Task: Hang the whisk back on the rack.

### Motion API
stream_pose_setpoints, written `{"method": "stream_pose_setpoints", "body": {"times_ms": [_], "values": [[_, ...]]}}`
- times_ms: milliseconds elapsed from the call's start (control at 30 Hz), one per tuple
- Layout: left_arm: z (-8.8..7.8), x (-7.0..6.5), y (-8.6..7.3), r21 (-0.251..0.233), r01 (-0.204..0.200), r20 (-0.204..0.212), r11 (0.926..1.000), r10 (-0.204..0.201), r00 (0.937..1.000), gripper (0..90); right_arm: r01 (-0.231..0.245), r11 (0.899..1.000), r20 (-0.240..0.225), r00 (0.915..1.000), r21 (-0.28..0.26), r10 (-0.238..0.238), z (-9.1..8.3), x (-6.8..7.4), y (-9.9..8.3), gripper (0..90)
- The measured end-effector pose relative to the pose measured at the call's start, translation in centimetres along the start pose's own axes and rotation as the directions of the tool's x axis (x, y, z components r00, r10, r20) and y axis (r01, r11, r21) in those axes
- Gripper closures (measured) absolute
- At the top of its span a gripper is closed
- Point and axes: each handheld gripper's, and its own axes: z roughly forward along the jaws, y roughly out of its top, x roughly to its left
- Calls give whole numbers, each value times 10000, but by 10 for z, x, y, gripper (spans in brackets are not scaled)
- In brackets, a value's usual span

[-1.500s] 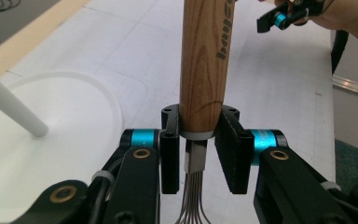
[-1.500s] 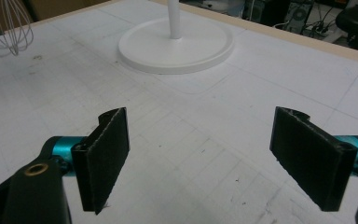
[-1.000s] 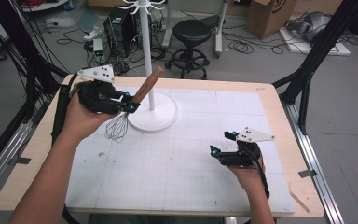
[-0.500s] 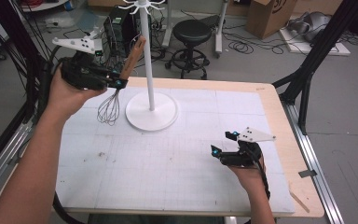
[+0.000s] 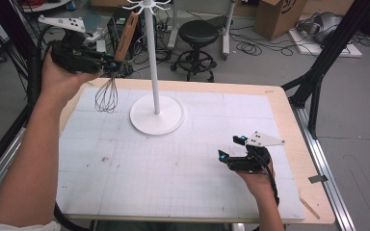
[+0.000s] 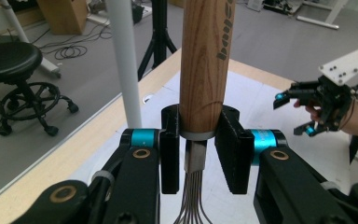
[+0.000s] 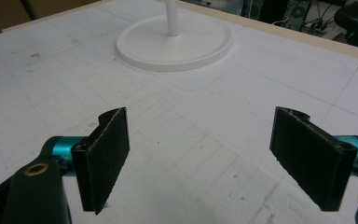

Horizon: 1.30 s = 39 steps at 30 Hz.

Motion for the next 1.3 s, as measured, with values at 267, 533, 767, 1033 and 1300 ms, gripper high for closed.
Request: {"method": "stream_pose_setpoints", "body": {"times_ms": [267,533,767,1033,1300], "values": [[0,9,8,64,139,-324,9999,-137,9994,720,-26,10000,22,10000,-15,26,0,-2,0,191],[11,11,9,177,233,-289,9996,-228,9993,720,3,10000,22,10000,-57,-2,-1,-2,0,192],[18,14,9,382,342,-423,9987,-326,9986,720,-30,10000,18,10000,-83,30,-2,-2,0,191],[28,14,8,707,363,-579,9968,-322,9978,720,-25,10000,-4,10000,-53,25,0,-2,0,192],[35,16,8,734,477,-645,9962,-430,9970,719,31,10000,55,10000,-78,-30,-3,-2,-1,192]]}}
